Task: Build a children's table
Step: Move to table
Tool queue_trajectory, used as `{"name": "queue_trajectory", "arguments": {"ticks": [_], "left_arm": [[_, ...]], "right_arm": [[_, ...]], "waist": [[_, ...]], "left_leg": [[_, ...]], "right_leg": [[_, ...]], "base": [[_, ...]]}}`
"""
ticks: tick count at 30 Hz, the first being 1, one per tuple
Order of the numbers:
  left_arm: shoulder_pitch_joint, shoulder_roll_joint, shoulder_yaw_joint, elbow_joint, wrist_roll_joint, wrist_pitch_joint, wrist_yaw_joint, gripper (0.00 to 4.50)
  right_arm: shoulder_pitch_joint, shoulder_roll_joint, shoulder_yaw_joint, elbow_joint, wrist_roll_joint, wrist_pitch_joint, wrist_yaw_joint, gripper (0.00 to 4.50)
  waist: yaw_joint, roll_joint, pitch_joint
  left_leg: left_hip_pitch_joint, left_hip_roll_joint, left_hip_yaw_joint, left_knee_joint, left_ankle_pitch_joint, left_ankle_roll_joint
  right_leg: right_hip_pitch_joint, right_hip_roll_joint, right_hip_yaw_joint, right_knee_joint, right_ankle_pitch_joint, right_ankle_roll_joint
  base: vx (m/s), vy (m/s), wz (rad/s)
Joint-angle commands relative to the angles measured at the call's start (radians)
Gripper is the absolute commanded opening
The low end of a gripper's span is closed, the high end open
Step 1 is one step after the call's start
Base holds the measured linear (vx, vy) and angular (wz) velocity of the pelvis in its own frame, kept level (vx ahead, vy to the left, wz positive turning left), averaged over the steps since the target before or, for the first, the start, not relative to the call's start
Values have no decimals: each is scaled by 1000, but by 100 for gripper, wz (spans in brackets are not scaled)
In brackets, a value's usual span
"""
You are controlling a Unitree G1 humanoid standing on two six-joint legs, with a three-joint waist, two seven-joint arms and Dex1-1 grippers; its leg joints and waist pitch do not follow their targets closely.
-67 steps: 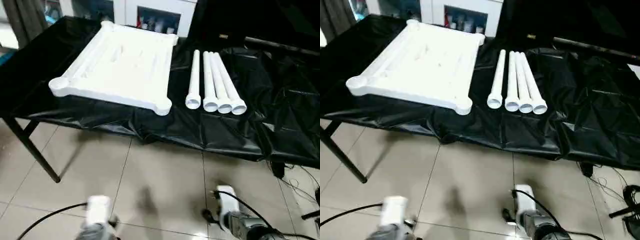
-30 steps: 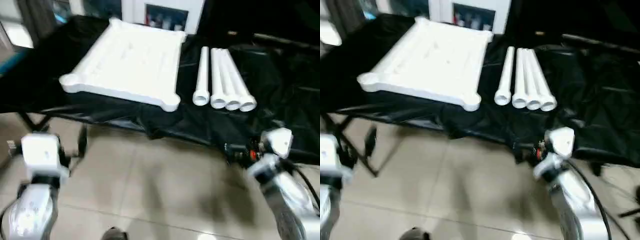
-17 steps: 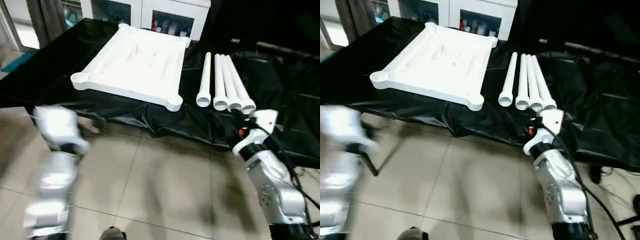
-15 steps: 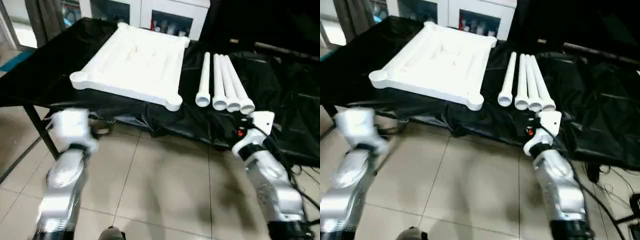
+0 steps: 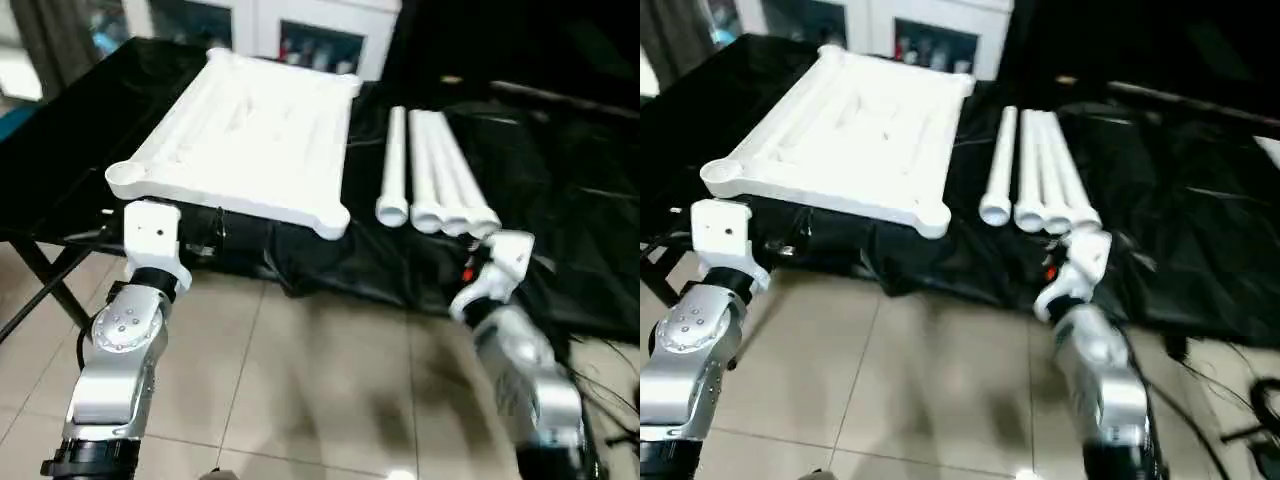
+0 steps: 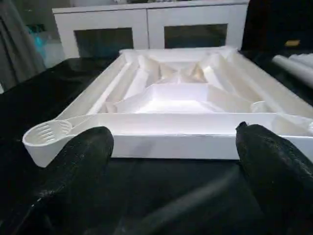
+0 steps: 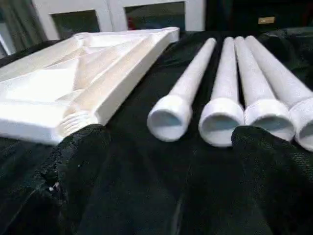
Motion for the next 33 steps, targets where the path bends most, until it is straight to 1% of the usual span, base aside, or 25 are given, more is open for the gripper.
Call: {"name": "queue_trajectory", "arguments": {"ticks": [1, 2, 3, 5, 7, 8, 9, 10, 11, 12, 13, 14, 15, 17, 19, 20, 21, 22, 23, 25, 27, 29, 30, 31, 33], "left_arm": [[-16, -6, -19, -10, 10, 4, -1, 450], [-20, -7, -19, -8, 10, 4, -1, 450], [-31, -7, -16, 1, 7, 3, -4, 450], [-44, -6, -13, 16, -3, 0, -11, 450], [-52, -5, -19, 29, 2, -3, -19, 450], [-53, -5, -21, 31, 4, -4, -20, 450], [-59, -6, -28, 41, 11, -8, -26, 450], [-63, -6, -33, 46, 12, -9, -31, 450], [-65, -7, -35, 49, 12, -11, -36, 450], [-67, -6, -38, 53, 12, -12, -40, 450], [-70, -4, -41, 59, 14, -14, -46, 450], [-71, -5, -42, 60, 15, -15, -47, 450], [-72, -5, -42, 61, 15, -15, -47, 450], [-78, -7, -42, 71, 16, -18, -49, 450], [-78, -8, -42, 74, 16, -20, -49, 450], [-80, -9, -44, 76, 15, -20, -46, 450], [-80, -10, -46, 78, 13, -21, -44, 450], [-82, -12, -48, 80, 12, -21, -43, 450], [-84, -15, -49, 85, 12, -24, -43, 450], [-85, -18, -49, 89, 13, -28, -45, 450], [-85, -26, -47, 97, 17, -36, -46, 450], [-85, -29, -47, 100, 18, -38, -46, 450], [-84, -31, -47, 103, 19, -41, -45, 450], [-84, -32, -47, 105, 18, -42, -45, 450], [-80, -34, -50, 112, 18, -49, -43, 450]], "right_arm": [[-18, -3, -20, 18, 10, -8, -7, 450], [-22, -2, -18, 20, 9, -5, -10, 450], [-29, 9, -15, 21, 9, -3, -13, 450], [-32, 25, -5, 16, -9, -3, -36, 450], [-33, 32, 2, 19, -30, -15, -44, 450], [-32, 33, 3, 19, -32, -16, -43, 450], [-25, 40, 7, 14, -37, -24, -42, 450], [-18, 40, 11, 7, -42, -28, -42, 450], [-12, 40, 13, 0, -46, -26, -45, 450], [-7, 41, 13, -5, -52, -23, -52, 450], [-1, 40, 8, -9, -58, -18, -64, 450], [1, 40, 6, -9, -60, -17, -67, 450], [1, 39, 5, -9, -61, -17, -69, 450], [12, 33, 1, -18, -57, -16, -67, 450], [15, 32, -1, -20, -56, -14, -66, 450], [15, 32, -6, -19, -54, -12, -60, 450], [15, 33, -8, -20, -58, -12, -61, 450], [15, 35, -10, -20, -60, -12, -61, 450], [14, 37, -9, -20, -65, -15, -64, 450], [13, 38, -6, -18, -67, -16, -68, 450], [9, 35, 3, -20, -67, -16, -70, 450], [7, 34, 4, -20, -65, -13, -66, 450], [5, 34, 4, -20, -65, -11, -62, 450], [3, 32, 4, -20, -66, -11, -59, 450], [-3, 33, 2, -16, -72, -7, -49, 450]], "waist": [[6, 27, -82], [4, 32, -84], [-31, 48, -91], [-73, 38, -88], [-12, -17, -66], [21, -21, -53], [35, -6, -53], [28, -15, -43], [25, 15, -58], [23, 43, -64], [-6, 111, -82], [-68, 132, -88], [-52, 122, -87], [-56, 102, -85], [-61, 66, -66], [-58, 39, -49], [-25, -15, -52], [-11, -18, -49], [-6, 4, -45], [0, 10, -49], [-6, 45, -41], [-27, 96, -31], [-73, 120, -58], [-84, 108, -69], [-82, 100, -66]], "left_leg": [[39, -10, -21, -36, 12, 204], [55, -4, -31, -32, 39, 230], [148, 58, -105, -17, 191, 383], [224, 152, -216, -32, 355, 595], [-6, -78, -64, 59, 171, 370], [-70, -118, -46, 117, -17, 316], [-138, -70, -83, 203, -54, 131], [-155, -67, -79, 189, -21, 108], [-158, -54, -80, 126, 93, 92], [-146, -37, -84, 72, 155, 114], [-24, -6, -116, -4, 280, 185], [83, 64, -257, -33, 186, 404], [105, 83, -266, -2, 159, 510], [82, 71, -233, -13, 173, 489], [46, 62, -182, -57, 60, 465], [22, 15, -132, -67, -102, 403], [-26, -83, -62, 33, -258, 267], [-17, -106, -52, 133, -208, 224], [-44, -96, -77, 178, -116, 132], [-81, -87, -100, 173, -62, 68], [-69, -51, -99, 89, -1, 74], [-17, 14, -109, -44, -114, 70], [103, 96, -206, -84, -281, 115], [137, 116, -233, -81, -304, 177], [133, 84, -209, -54, -122, 378]], "right_leg": [[41, 23, 9, 6, 405, 50], [29, 26, 4, 21, 427, 80], [-84, 6, -16, 101, 335, 137], [-231, -75, 7, 168, -71, 91], [-10, -88, 105, 26, 33, 44], [54, -147, 181, -40, -16, 37], [98, -186, 204, -45, 194, -176], [105, -158, 178, -40, 286, -210], [116, -116, 108, -29, 394, -223], [108, -84, 71, -26, 378, -197], [47, 16, -38, 34, 235, -101], [-100, 55, -78, 192, -101, -30], [-155, 13, -39, 211, -149, -6], [-187, 1, -22, 232, -26, 52], [-197, -16, 5, 203, 104, 17], [-164, -39, 33, 97, 169, -43], [-69, -106, 137, -38, -173, -2], [-67, -149, 169, -93, -492, 35], [-37, -179, 199, -97, -751, -31], [5, -157, 185, -72, -621, -126], [-2, -106, 121, -85, -430, -295], [-34, -24, 21, -49, -361, -254], [-127, 9, -21, 92, -194, -190], [-161, 1, -25, 137, -121, -152], [-226, -13, -34, 181, 11, -18]], "base": [[164, -51, 12], [164, -51, 12], [144, -74, 5], [91, -98, -22], [-15, -50, -22], [0, 0, 0], [149, 37, 34], [184, 26, 9], [184, 26, 9], [207, 26, 2], [201, 10, -18], [201, 10, -18], [180, -19, -24], [151, 4, -8], [114, 1, -7], [111, -17, -7], [104, -98, 1], [117, -118, 6], [117, -118, 6], [139, -47, 1], [132, -3, 9], [133, 84, 8], [194, 111, 5], [195, 89, 3], [180, 73, 3]]}}
